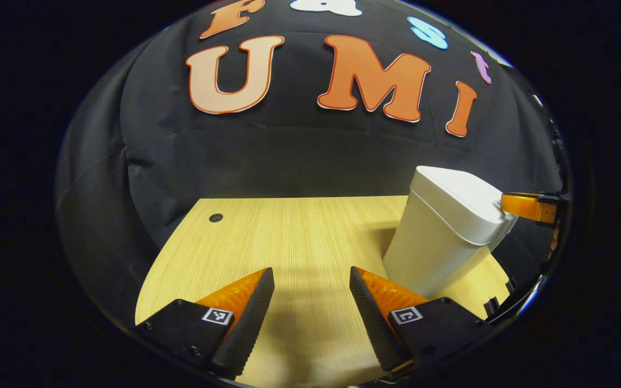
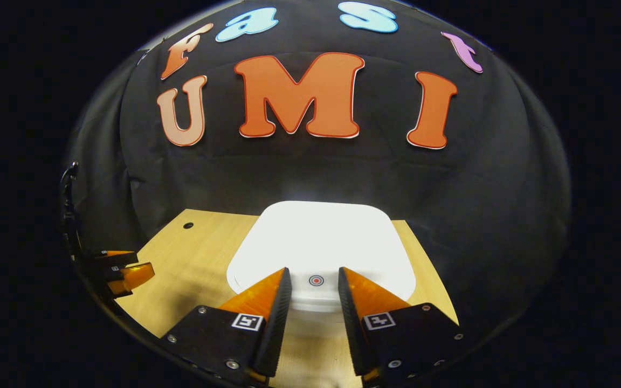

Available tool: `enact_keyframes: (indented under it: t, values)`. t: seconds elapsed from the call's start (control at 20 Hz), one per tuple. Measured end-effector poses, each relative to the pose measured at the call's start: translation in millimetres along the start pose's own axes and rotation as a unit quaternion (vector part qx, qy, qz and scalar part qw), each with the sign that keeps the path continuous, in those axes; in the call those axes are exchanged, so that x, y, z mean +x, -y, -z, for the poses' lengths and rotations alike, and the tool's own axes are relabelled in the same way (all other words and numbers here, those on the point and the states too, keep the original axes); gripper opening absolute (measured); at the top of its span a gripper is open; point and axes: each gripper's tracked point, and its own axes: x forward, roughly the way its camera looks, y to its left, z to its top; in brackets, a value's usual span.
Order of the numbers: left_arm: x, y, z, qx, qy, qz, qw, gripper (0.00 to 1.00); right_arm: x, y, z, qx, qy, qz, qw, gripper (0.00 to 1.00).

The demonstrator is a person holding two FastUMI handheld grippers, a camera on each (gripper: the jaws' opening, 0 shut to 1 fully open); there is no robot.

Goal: Press the lid of the desktop garbage bin to open it, pick up the crumpled paper on the desktop and throw it into the bin, then pick up the pop can on the desktop and drop it into the bin, and finally close the garbage bin lid.

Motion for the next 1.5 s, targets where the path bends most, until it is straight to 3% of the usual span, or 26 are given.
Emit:
enact_keyframes:
  t: [0.35, 0.55, 0.7, 0.75, 1.0, 1.15, 1.5]
  values:
    - [-4.0, 8.2, -36.1, 0.011, 0.036, 0.013, 0.999, 0.9, -4.5, -2.7, 1.3, 0.005, -0.015, 0.002, 1.0, 0.53]
    - [-12.7, 5.1, -66.6, 0.017, 0.071, 0.011, 0.997, 0.91, -7.7, -7.4, -3.0, 0.0, 0.013, -0.003, 1.0, 0.53]
    - [-21.2, -1.5, -86.5, 0.022, 0.099, 0.005, 0.995, 0.89, -8.9, -13.4, -11.3, -0.025, 0.04, -0.004, 0.999, 0.59]
    - [-22.5, -2.2, -93.1, 0.023, 0.107, 0.004, 0.994, 0.9, -11.8, -17.6, -18.2, -0.032, 0.057, -0.007, 0.998, 0.55]
    - [-38.2, -13.6, -118.4, 0.013, 0.143, -0.003, 0.99, 0.9, -16.4, -48.4, -53.1, -0.06, 0.13, -0.025, 0.989, 0.7]
    - [-47.9, -23.9, -131.5, 0.02, 0.166, -0.017, 0.986, 0.89, -19.7, -71.0, -70.9, -0.075, 0.161, -0.043, 0.983, 0.84]
    - [-64.9, -45.6, -145.6, 0.014, 0.21, -0.052, 0.976, 0.9, -28.8, -124.4, -93.8, -0.091, 0.213, -0.087, 0.969, 0.99]
